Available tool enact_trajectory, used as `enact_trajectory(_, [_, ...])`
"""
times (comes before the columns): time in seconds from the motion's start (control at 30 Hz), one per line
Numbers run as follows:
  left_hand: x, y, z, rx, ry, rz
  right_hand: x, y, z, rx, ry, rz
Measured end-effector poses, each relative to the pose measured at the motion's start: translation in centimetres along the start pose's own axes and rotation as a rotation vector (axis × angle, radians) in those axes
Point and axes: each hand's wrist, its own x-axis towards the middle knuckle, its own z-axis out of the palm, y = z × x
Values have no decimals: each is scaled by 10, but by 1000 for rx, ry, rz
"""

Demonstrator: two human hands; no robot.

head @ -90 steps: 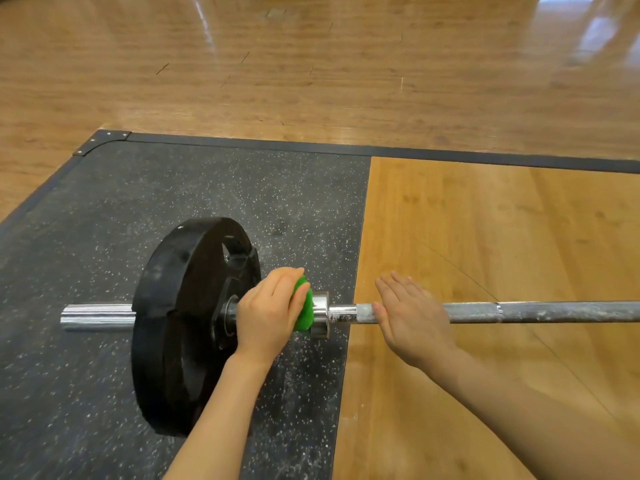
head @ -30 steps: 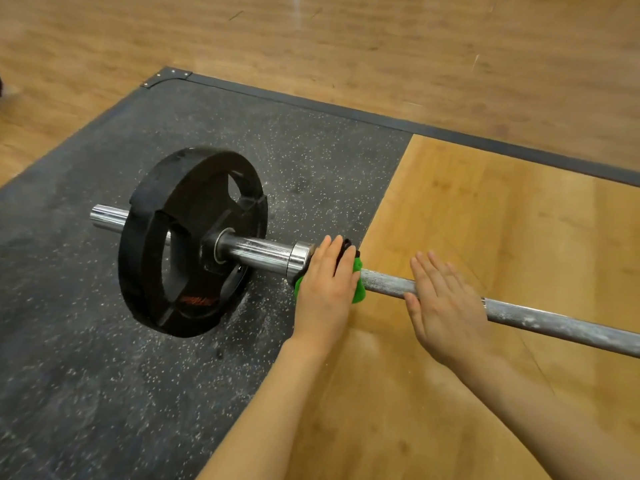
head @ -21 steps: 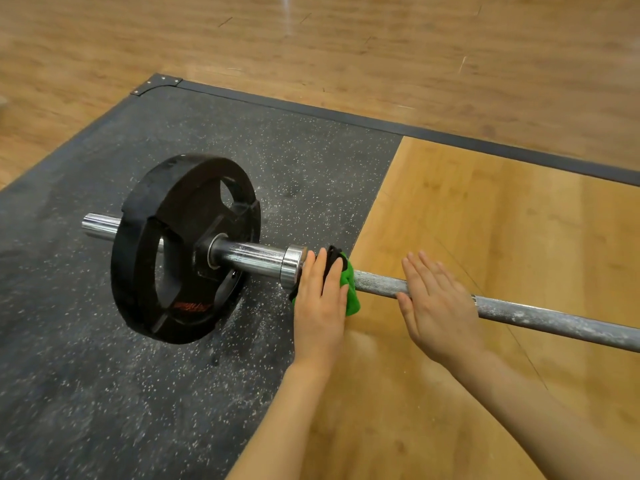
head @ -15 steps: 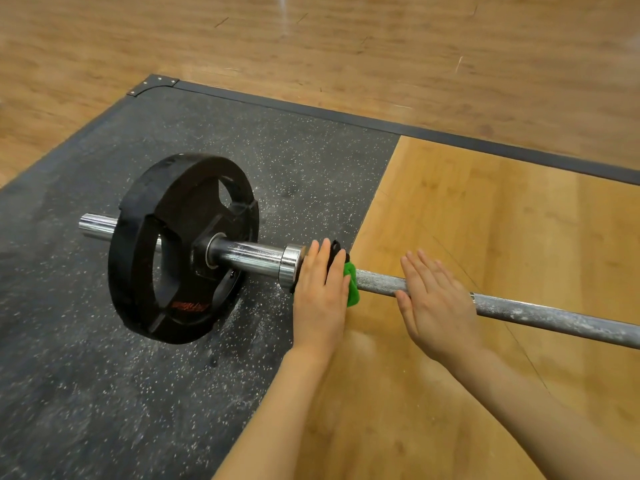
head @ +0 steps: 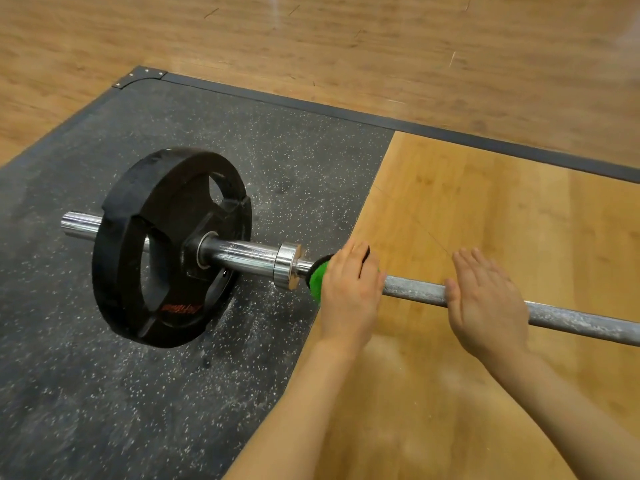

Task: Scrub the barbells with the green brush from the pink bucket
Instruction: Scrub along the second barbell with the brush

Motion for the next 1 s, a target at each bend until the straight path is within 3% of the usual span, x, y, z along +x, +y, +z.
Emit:
enact_trajectory(0.13, [1,-20,-10,19,-33,114,-1,2,-2,-3,7,-10])
enact_trajectory(0.27, [-1,-40,-24,104,-32,32,0,0,-1,3,5,-2])
enact_trajectory(0.47, [5,-5,-5,-22,-29,138,0,0,-2,-4,-19,3])
enact_trajectory(0.6, [6,-3,-3,40,-74,201,0,1,-3,-1,-30,6])
enact_trajectory(0.83, [2,-30,-18,147,7,30,-1,-2,-4,6,-18,4])
enact_trajectory(1.0, [2,-9,-6,61,5,75,-1,-2,-3,22,-7,2])
